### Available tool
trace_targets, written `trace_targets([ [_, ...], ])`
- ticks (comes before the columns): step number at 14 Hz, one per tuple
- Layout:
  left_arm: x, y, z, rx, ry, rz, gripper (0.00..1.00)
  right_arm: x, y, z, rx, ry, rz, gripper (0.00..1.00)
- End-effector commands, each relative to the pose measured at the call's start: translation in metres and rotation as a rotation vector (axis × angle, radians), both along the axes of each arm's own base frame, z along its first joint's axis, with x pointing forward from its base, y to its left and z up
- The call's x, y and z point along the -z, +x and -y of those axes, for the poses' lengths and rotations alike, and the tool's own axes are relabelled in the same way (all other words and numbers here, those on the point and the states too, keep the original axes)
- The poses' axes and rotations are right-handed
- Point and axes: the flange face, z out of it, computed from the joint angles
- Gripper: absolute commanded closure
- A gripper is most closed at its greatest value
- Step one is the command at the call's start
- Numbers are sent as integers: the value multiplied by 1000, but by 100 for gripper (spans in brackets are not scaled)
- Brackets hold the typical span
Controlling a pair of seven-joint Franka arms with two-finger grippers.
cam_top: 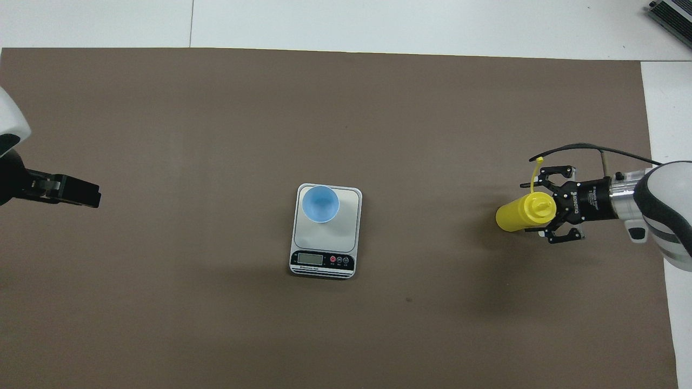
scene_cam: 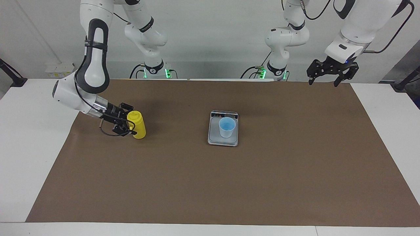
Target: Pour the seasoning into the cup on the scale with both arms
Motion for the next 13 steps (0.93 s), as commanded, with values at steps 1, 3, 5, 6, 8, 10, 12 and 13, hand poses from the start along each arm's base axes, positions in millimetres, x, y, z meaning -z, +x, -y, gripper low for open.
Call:
trace_targets([
  [1,2,-1,-3,-15,7,59,0,-19,-5,20,-87,-101,58,0],
  [3,1,0,-2,-15,4,69,0,-43,-4,22,-258,-230,121,0],
  [5,1,0,-2,-13,6,69,0,-70,3,20,-417,-357,170,0],
  [6,1,0,-2,-11,6,68,0,-87,6,17,-481,-412,194,0],
  [8,1,-1,2,1,6,65,0,-116,5,1,-640,-483,264,0],
  [10,2,-2,-1,-6,7,56,0,-140,2,-19,-792,-498,348,0],
  [12,2,-2,-3,-10,8,54,0,-160,-3,-51,-956,-498,422,0],
  [13,2,-2,-3,-10,8,54,0,-165,-3,-69,-1028,-514,426,0],
])
